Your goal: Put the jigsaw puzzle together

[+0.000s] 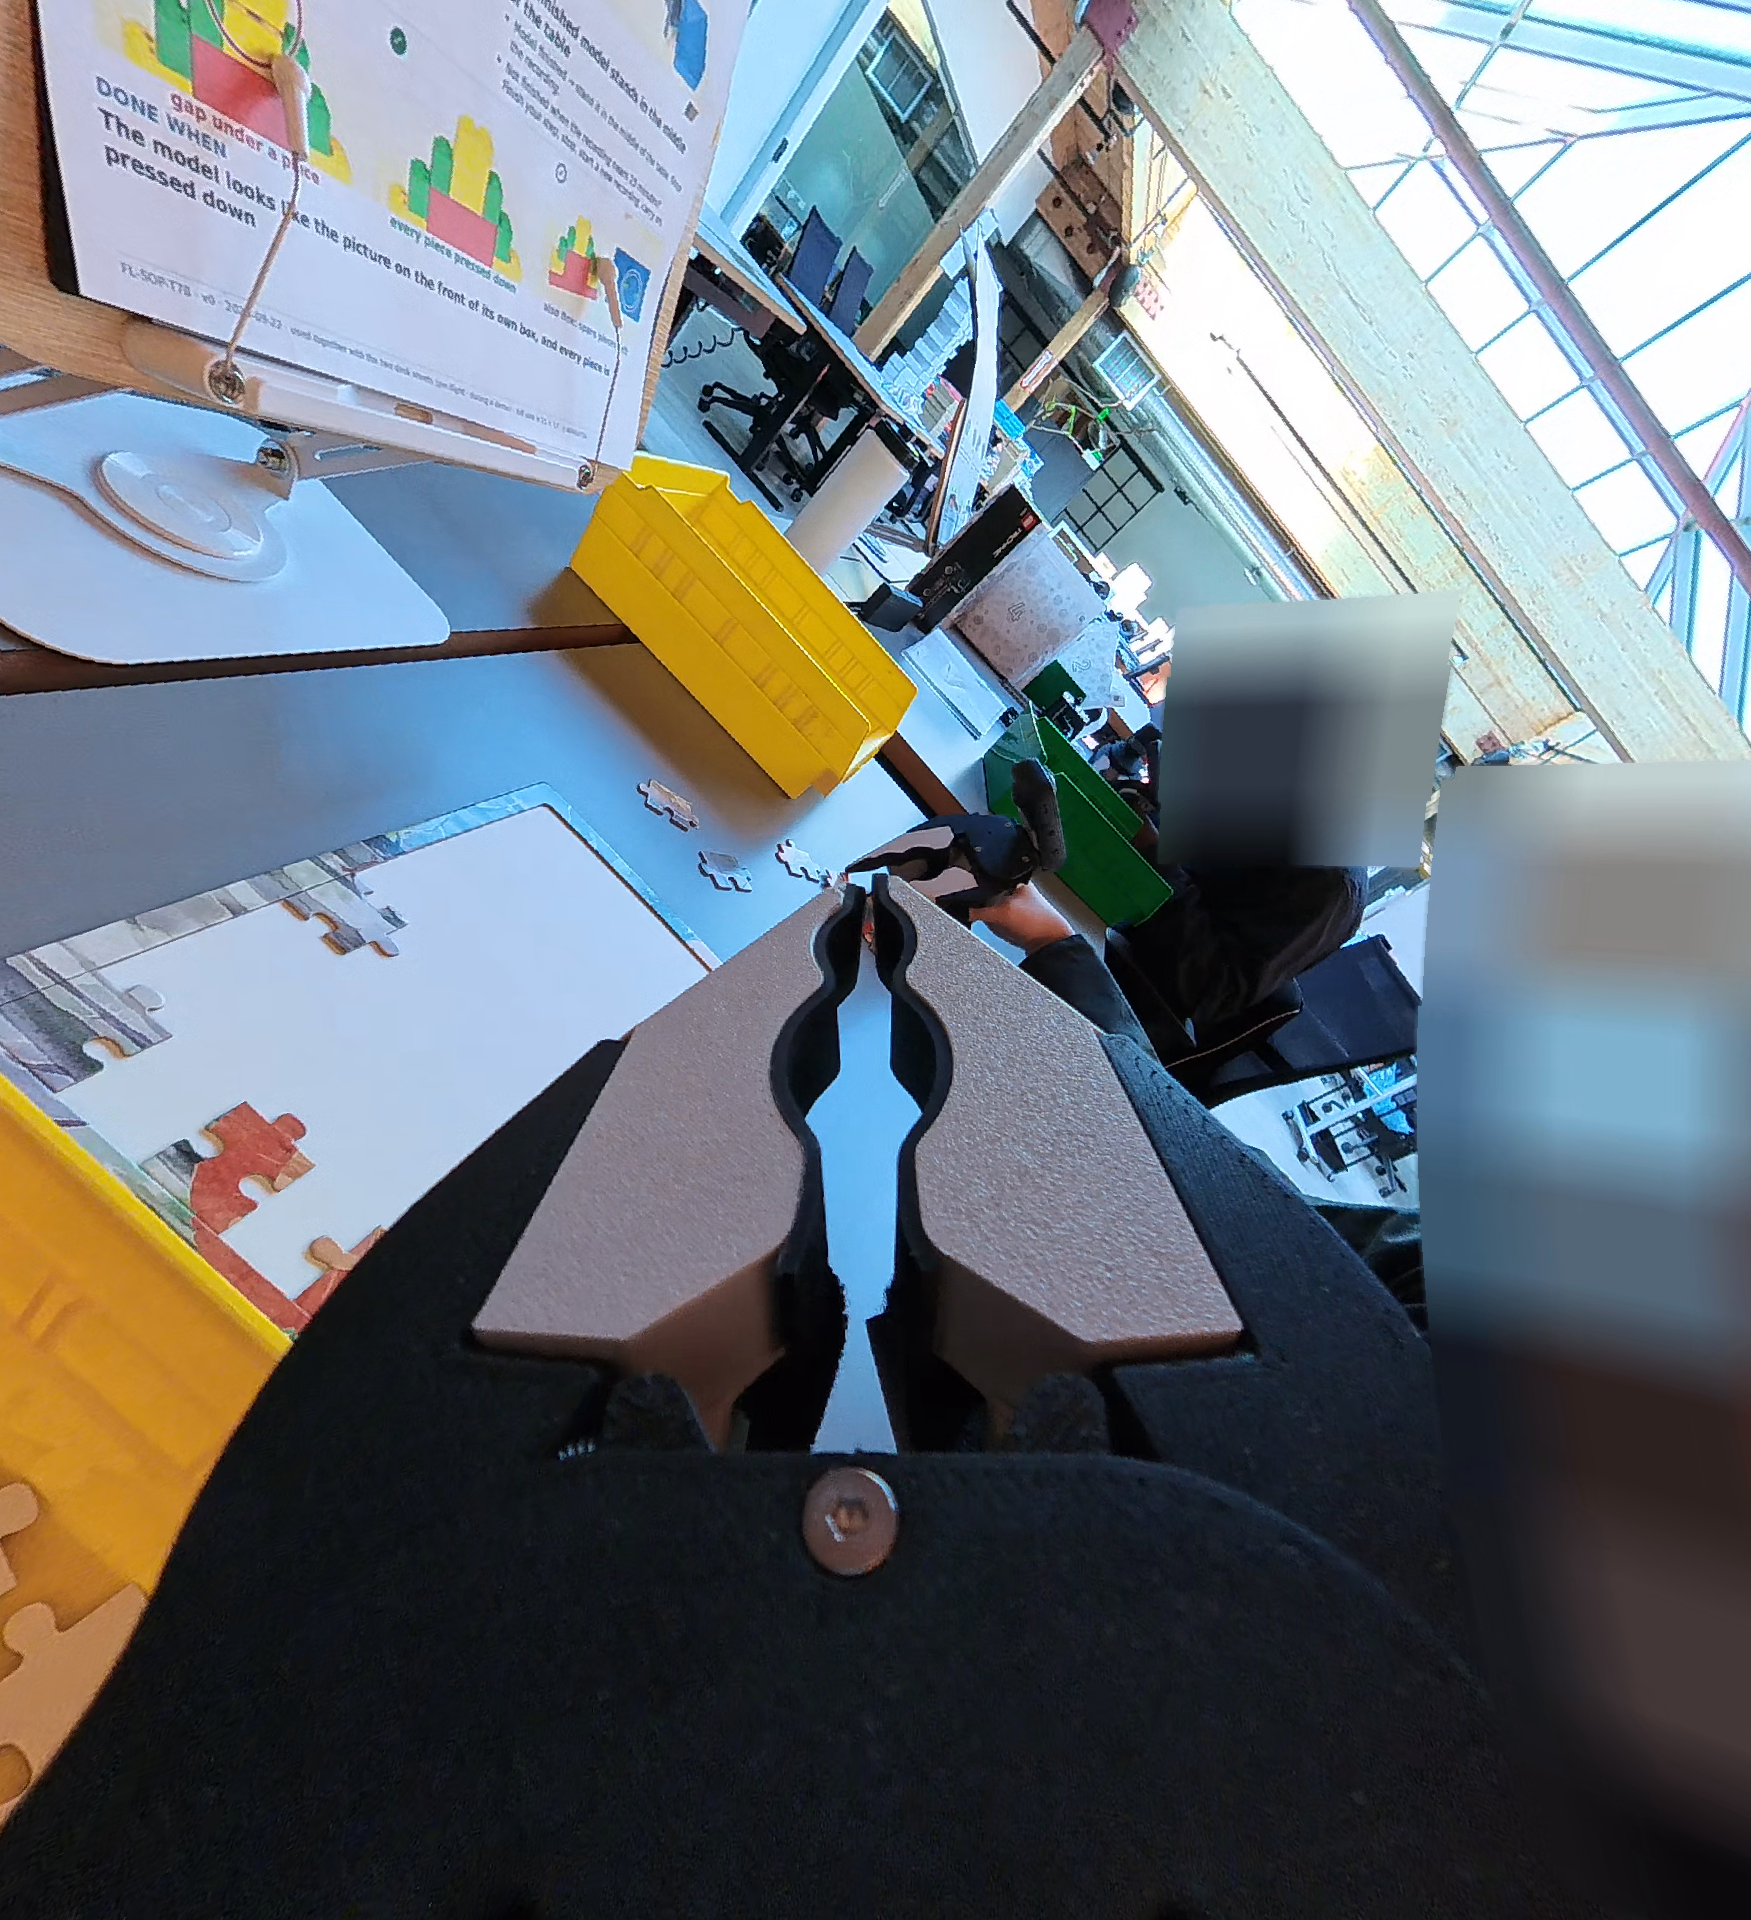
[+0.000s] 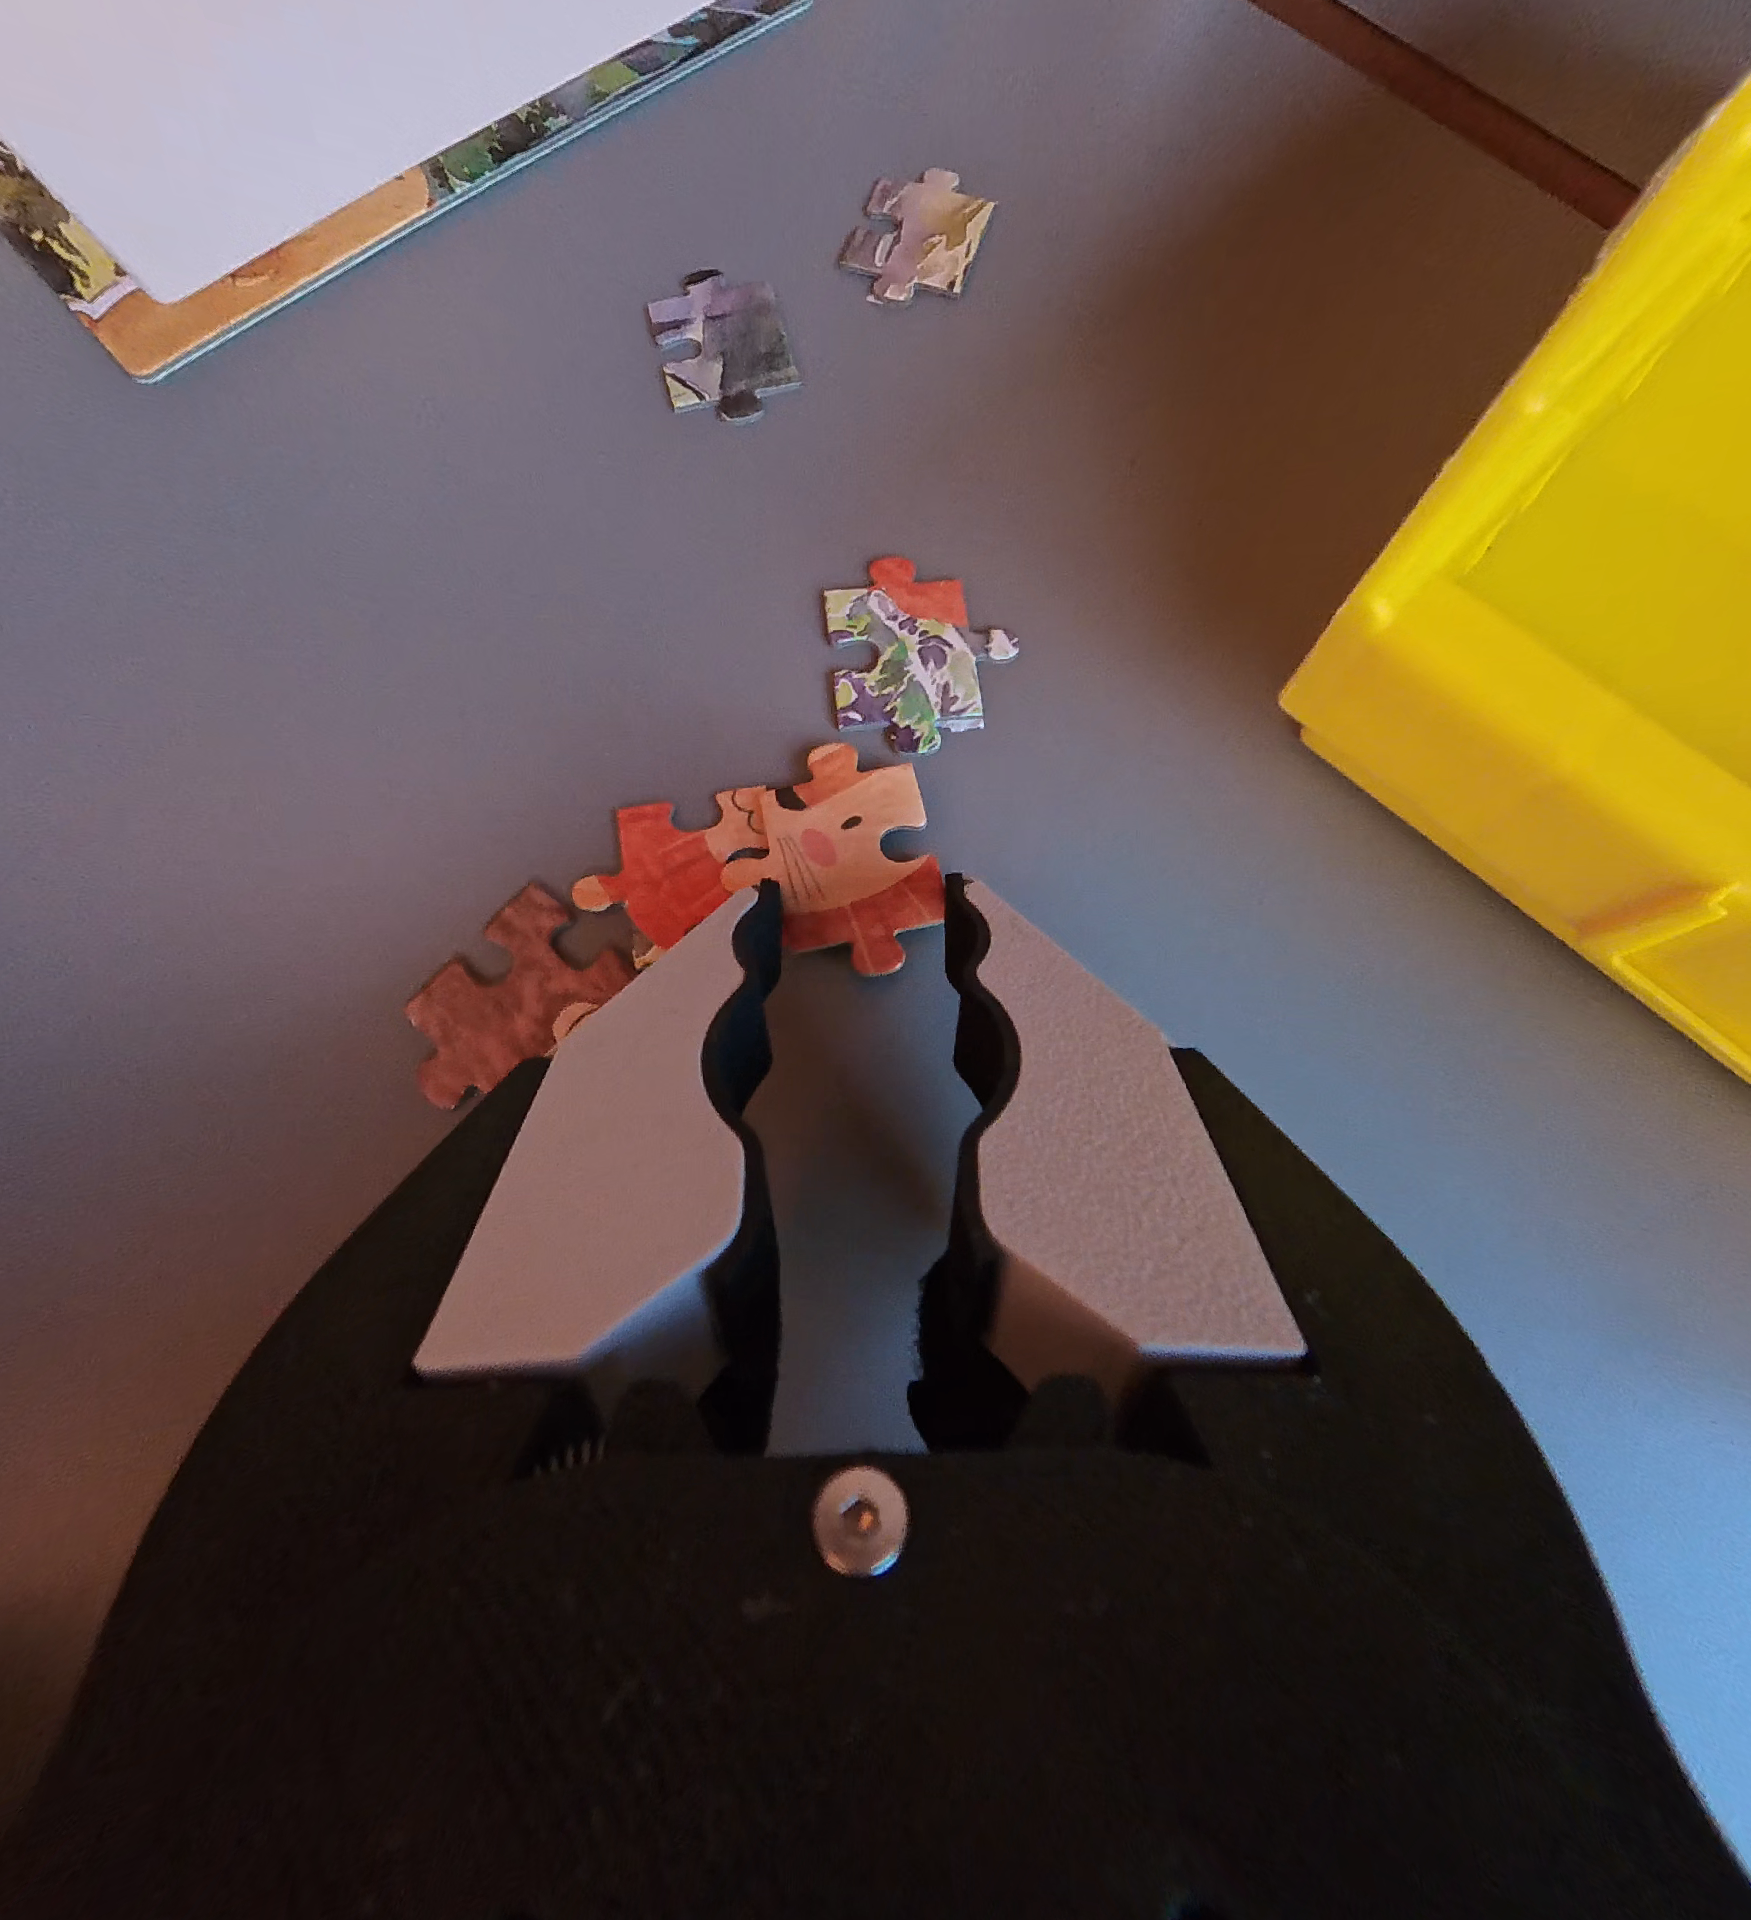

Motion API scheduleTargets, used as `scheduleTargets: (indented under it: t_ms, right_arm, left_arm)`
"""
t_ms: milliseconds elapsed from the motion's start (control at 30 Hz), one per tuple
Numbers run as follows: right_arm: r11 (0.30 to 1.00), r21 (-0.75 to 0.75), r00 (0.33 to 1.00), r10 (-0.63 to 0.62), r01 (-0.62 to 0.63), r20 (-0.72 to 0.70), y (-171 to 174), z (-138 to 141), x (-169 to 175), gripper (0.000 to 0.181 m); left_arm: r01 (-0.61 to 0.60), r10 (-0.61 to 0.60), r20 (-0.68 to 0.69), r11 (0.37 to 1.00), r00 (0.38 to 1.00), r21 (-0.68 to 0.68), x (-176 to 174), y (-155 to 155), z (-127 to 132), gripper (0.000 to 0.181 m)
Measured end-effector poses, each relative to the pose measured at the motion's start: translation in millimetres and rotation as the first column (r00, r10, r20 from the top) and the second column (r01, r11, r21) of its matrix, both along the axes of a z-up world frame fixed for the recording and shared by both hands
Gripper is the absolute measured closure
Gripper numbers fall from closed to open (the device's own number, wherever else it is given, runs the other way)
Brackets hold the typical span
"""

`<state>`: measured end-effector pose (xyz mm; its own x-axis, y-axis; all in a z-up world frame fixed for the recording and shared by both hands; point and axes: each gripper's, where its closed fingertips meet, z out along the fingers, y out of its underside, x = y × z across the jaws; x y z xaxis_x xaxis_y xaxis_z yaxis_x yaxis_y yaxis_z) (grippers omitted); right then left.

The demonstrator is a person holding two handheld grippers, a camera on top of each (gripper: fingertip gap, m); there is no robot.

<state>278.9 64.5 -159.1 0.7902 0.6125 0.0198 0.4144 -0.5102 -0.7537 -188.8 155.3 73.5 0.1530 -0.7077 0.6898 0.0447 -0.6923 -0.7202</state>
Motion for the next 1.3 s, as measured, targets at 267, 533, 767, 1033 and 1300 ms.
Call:
scheduleTargets:
  t_ms: [267,533,767,1033,1300]
  right_arm:
    - [1.000,-0.001,1.000,-0.003,0.003,0.030,2.1,0.1,-0.1,0.150]
    - [1.000,0.000,0.998,0.000,0.000,0.055,3.3,0.2,-1.1,0.150]
    - [1.000,-0.001,0.997,0.002,-0.002,0.077,3.8,0.3,-1.7,0.150]
    - [1.000,0.002,0.997,0.002,-0.003,0.079,3.9,0.3,-1.8,0.150]
    - [1.000,0.011,0.997,0.007,-0.007,0.074,3.8,0.8,-2.7,0.150]
  left_arm:
    - [0.001,-0.001,0.000,1.000,1.000,-0.004,0.1,0.3,-0.7,0.181]
    - [0.002,-0.002,-0.002,1.000,1.000,-0.008,0.7,0.5,-1.9,0.181]
    - [0.005,-0.005,-0.003,1.000,1.000,-0.010,1.4,0.1,-2.5,0.181]
    - [0.004,-0.004,-0.003,1.000,1.000,-0.012,1.2,0.3,-2.8,0.181]
    - [0.004,-0.004,-0.003,1.000,1.000,-0.012,1.1,0.4,-3.1,0.181]
